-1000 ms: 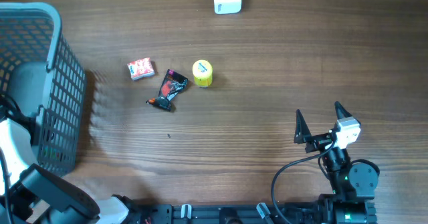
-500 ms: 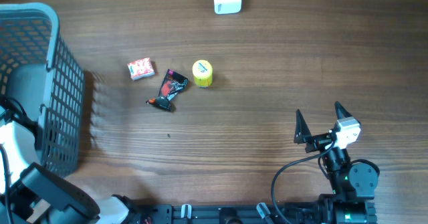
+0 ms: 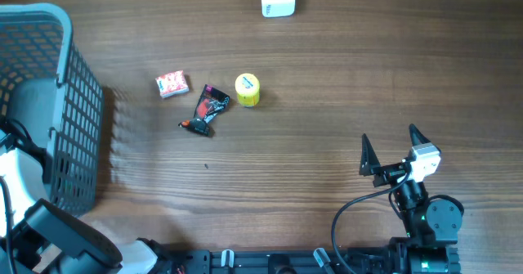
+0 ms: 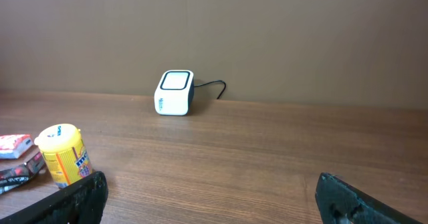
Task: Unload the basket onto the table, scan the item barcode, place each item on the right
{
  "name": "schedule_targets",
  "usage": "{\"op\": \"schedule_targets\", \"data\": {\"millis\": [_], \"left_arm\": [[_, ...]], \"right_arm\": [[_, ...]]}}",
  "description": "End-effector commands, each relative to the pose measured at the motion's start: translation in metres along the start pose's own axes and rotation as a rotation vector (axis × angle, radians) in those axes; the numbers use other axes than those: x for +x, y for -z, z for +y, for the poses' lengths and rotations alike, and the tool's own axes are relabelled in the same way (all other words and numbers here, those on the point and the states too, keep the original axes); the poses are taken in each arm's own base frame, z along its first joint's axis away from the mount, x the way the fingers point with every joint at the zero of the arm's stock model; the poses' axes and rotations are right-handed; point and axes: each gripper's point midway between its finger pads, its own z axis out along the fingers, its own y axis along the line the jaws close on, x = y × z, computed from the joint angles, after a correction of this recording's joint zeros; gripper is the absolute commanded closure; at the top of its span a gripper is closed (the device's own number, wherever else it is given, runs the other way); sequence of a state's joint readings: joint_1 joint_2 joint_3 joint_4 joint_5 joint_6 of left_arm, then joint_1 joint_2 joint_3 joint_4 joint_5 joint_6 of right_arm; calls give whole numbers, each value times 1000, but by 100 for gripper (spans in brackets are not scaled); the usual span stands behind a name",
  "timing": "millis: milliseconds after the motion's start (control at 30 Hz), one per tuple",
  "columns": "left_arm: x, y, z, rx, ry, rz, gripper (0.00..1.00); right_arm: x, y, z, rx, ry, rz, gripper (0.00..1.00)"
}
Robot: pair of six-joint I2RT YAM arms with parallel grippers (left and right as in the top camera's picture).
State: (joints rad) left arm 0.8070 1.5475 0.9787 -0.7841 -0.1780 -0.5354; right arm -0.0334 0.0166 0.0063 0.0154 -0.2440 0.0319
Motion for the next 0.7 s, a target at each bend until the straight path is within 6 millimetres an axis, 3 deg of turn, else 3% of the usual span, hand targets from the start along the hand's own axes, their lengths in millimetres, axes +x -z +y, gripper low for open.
{"op": "schedule_targets", "data": {"millis": [0, 300, 667], "left_arm": [[0, 2, 1, -5, -7, -16, 42], [-5, 6, -2, 9, -3, -31, 44], [-29, 45, -13, 90, 17, -118, 47]], "right_arm": [[-1, 0, 3, -17, 6, -6, 0], [-1, 0, 3, -17, 6, -6, 0], [-1, 0, 3, -17, 6, -6, 0]]}}
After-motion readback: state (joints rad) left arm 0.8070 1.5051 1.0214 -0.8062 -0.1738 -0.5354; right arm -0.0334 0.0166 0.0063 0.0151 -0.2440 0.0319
